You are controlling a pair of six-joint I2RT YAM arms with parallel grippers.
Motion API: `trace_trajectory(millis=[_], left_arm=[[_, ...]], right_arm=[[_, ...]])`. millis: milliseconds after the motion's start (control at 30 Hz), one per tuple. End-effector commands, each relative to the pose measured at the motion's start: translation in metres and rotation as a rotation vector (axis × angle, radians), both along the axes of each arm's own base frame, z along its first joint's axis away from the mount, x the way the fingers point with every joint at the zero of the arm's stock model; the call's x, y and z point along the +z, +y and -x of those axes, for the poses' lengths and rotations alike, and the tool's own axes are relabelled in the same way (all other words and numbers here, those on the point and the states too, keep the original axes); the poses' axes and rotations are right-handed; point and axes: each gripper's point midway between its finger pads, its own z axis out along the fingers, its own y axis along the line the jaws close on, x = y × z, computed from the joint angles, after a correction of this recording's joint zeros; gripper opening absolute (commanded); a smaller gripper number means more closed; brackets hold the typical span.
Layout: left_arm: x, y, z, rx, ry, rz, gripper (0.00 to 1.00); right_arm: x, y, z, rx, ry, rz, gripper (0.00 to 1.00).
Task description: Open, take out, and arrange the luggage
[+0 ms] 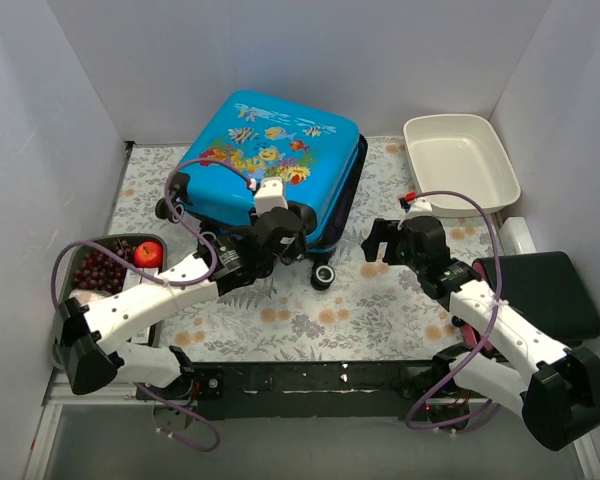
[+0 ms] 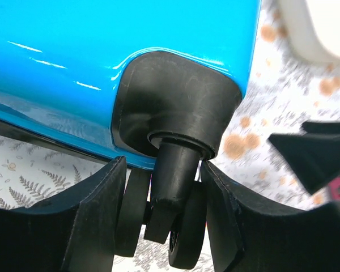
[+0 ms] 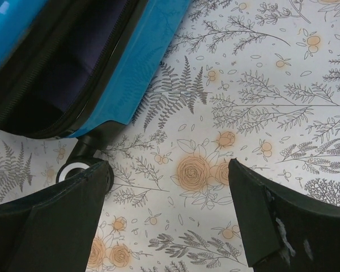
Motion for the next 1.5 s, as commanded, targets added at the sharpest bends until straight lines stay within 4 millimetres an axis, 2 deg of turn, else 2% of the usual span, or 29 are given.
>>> trace_trajectory(millis=[0, 100, 133, 167, 233, 267, 400, 433, 467, 533, 567, 633, 667, 700, 767, 900, 933, 1000, 1033, 1100, 1133, 1200, 1233, 1300, 1333, 1367, 1400, 1433, 1467], left_arm=[[0.127, 0.079, -0.032, 0.378, -0.302, 0.257, 0.00], [0.166, 0.087, -0.036, 0.384, -0.379, 0.354, 0.00], [0.172, 0.090, -0.038, 0.396, -0.391, 0.352, 0.00], [0.184, 0.093, -0.038, 0.413, -0.406, 0.370, 0.00], [0.188, 0.099, -0.041, 0.443, -0.419, 0.354, 0.00], [0.189, 0.102, -0.045, 0.459, -0.423, 0.354, 0.00], [0.190, 0.110, -0.054, 0.490, -0.417, 0.357, 0.00], [0.188, 0.117, -0.058, 0.515, -0.418, 0.356, 0.00], [0.188, 0.121, -0.061, 0.529, -0.418, 0.368, 0.00], [0.187, 0.128, -0.068, 0.539, -0.413, 0.396, 0.00], [0.188, 0.130, -0.070, 0.538, -0.412, 0.402, 0.00], [0.190, 0.132, -0.072, 0.538, -0.424, 0.407, 0.00], [0.190, 0.133, -0.072, 0.538, -0.426, 0.405, 0.00], [0.191, 0.134, -0.073, 0.541, -0.425, 0.401, 0.00], [0.193, 0.138, -0.073, 0.550, -0.430, 0.399, 0.00], [0.196, 0.145, -0.074, 0.566, -0.440, 0.400, 0.00], [0.197, 0.149, -0.075, 0.570, -0.445, 0.398, 0.00], [0.198, 0.150, -0.076, 0.565, -0.446, 0.405, 0.00], [0.199, 0.154, -0.078, 0.569, -0.449, 0.406, 0.00], [0.198, 0.154, -0.079, 0.559, -0.439, 0.419, 0.00], [0.198, 0.158, -0.080, 0.568, -0.439, 0.423, 0.00], [0.195, 0.160, -0.081, 0.576, -0.428, 0.433, 0.00], [0.196, 0.164, -0.081, 0.590, -0.426, 0.444, 0.00], [0.198, 0.168, -0.078, 0.605, -0.422, 0.465, 0.00], [0.199, 0.170, -0.076, 0.614, -0.421, 0.472, 0.00], [0.199, 0.170, -0.076, 0.613, -0.418, 0.473, 0.00], [0.200, 0.171, -0.074, 0.614, -0.417, 0.482, 0.00], [0.199, 0.173, -0.074, 0.623, -0.410, 0.486, 0.00], [0.197, 0.173, -0.074, 0.626, -0.404, 0.480, 0.00]], right_arm=[[0.035, 0.007, -0.025, -0.004, -0.096, -0.011, 0.93], [0.040, 0.004, -0.043, -0.050, -0.112, 0.023, 0.93], [0.055, 0.004, -0.053, -0.064, -0.139, 0.026, 0.93], [0.050, 0.000, -0.062, -0.098, -0.127, 0.052, 0.93], [0.059, -0.004, -0.078, -0.128, -0.144, 0.069, 0.93], [0.052, -0.004, -0.088, -0.149, -0.129, 0.082, 0.93], [0.052, 0.007, -0.129, -0.180, -0.105, 0.057, 0.94], [0.047, 0.008, -0.137, -0.203, -0.085, 0.043, 0.94], [0.043, 0.012, -0.157, -0.231, -0.065, 0.044, 0.94], [0.028, 0.015, -0.170, -0.270, 0.000, 0.030, 0.94], [0.016, 0.026, -0.182, -0.256, 0.026, 0.017, 0.93], [0.010, 0.037, -0.197, -0.244, 0.035, -0.011, 0.93], [-0.016, 0.040, -0.203, -0.247, 0.087, 0.011, 0.92], [-0.010, 0.043, -0.211, -0.250, 0.105, 0.017, 0.91], [-0.035, 0.048, -0.216, -0.247, 0.165, 0.036, 0.81], [-0.057, 0.051, -0.209, -0.250, 0.195, 0.000, 0.63], [-0.062, 0.052, -0.201, -0.235, 0.184, -0.026, 0.45], [-0.063, 0.052, -0.193, -0.238, 0.160, -0.076, 0.29], [-0.066, 0.048, -0.177, -0.232, 0.164, -0.087, 0.14], [-0.059, 0.045, -0.168, -0.237, 0.127, -0.128, 0.02], [-0.058, 0.036, -0.153, -0.254, 0.124, -0.128, 0.01], [-0.050, 0.028, -0.140, -0.266, 0.104, -0.132, 0.01], [-0.032, 0.024, -0.132, -0.260, 0.068, -0.140, 0.01], [-0.039, 0.010, -0.106, -0.258, 0.092, -0.091, 0.01], [-0.018, 0.004, -0.098, -0.257, 0.041, -0.101, 0.01], [-0.031, -0.004, -0.080, -0.256, 0.065, -0.081, 0.01], [-0.033, -0.011, -0.068, -0.261, 0.074, -0.068, 0.01], [-0.013, -0.014, -0.058, -0.255, 0.026, -0.100, 0.01], [-0.016, -0.019, -0.046, -0.258, 0.027, -0.106, 0.01]])
